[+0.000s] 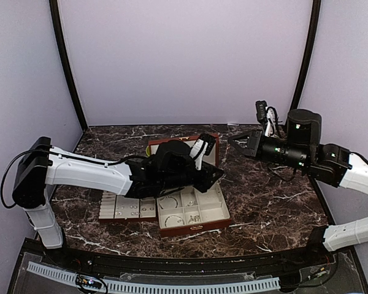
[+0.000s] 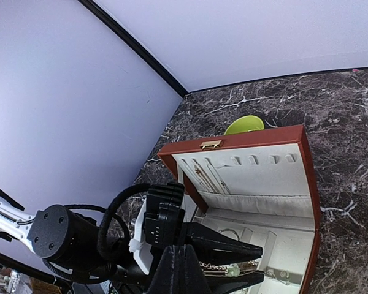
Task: Organize the mixed jewelry
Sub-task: Adjust the necklace, then adjust the necklace on the larger divider.
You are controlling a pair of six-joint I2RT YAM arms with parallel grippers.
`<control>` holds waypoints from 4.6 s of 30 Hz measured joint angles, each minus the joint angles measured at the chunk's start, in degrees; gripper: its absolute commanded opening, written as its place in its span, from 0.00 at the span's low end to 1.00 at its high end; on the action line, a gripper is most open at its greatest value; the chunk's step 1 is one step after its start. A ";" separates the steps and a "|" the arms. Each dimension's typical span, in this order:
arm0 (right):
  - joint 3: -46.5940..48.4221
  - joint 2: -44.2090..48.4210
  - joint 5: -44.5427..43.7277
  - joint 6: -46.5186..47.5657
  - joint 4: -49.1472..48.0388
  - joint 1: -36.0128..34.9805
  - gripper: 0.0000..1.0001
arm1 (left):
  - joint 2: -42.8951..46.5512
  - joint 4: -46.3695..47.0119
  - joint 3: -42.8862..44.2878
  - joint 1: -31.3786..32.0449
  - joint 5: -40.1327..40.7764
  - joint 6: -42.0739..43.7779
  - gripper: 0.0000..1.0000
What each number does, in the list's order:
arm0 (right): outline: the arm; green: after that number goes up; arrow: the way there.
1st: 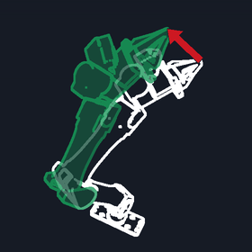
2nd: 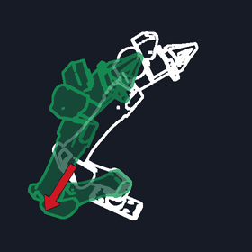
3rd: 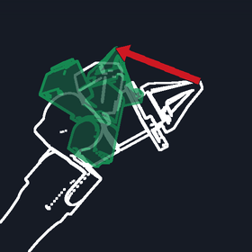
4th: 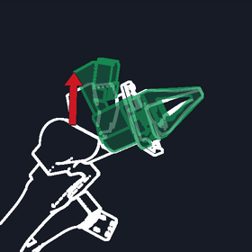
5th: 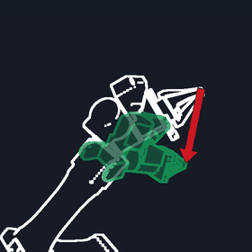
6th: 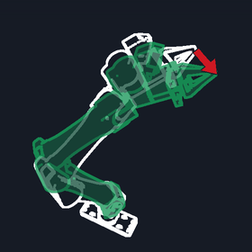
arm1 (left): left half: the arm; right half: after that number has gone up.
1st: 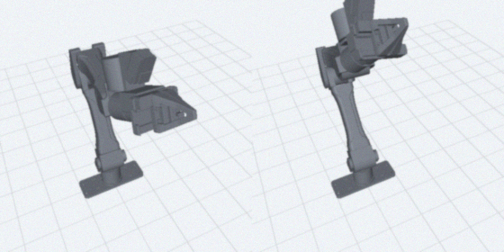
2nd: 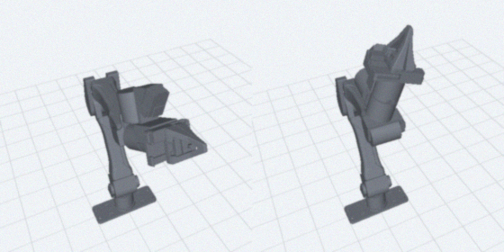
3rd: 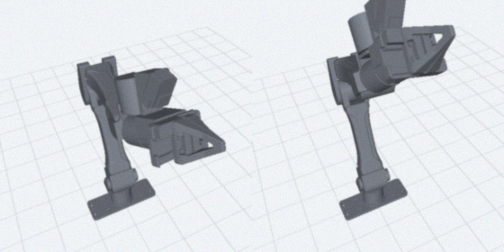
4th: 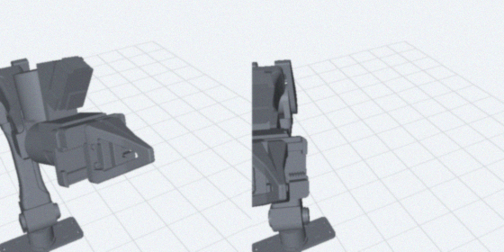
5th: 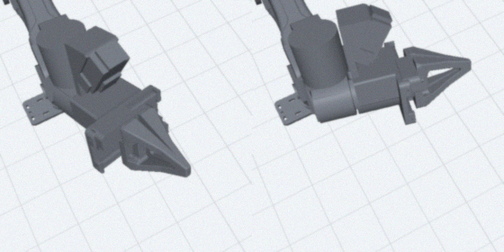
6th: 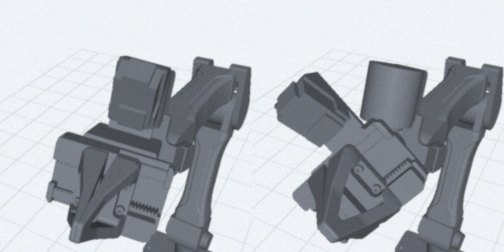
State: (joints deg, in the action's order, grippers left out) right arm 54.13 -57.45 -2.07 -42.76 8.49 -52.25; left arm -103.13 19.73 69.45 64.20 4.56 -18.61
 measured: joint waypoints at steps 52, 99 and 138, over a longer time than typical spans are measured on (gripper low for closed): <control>-0.04 1.09 0.11 -1.27 -0.76 0.00 0.00 | 3.52 10.99 -3.72 0.00 -5.60 1.42 0.19; -1.11 1.11 3.58 -2.14 -3.37 0.00 0.00 | 0.59 12.33 -1.66 -0.02 -6.84 3.04 0.13; -18.27 -4.55 -3.08 -9.31 -4.72 -0.24 0.19 | 0.20 2.43 -6.82 -0.02 -26.69 -4.39 0.00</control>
State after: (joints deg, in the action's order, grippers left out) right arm 35.86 -62.00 -5.15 -52.07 3.77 -52.49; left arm -102.94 22.15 62.63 64.18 -22.13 -23.00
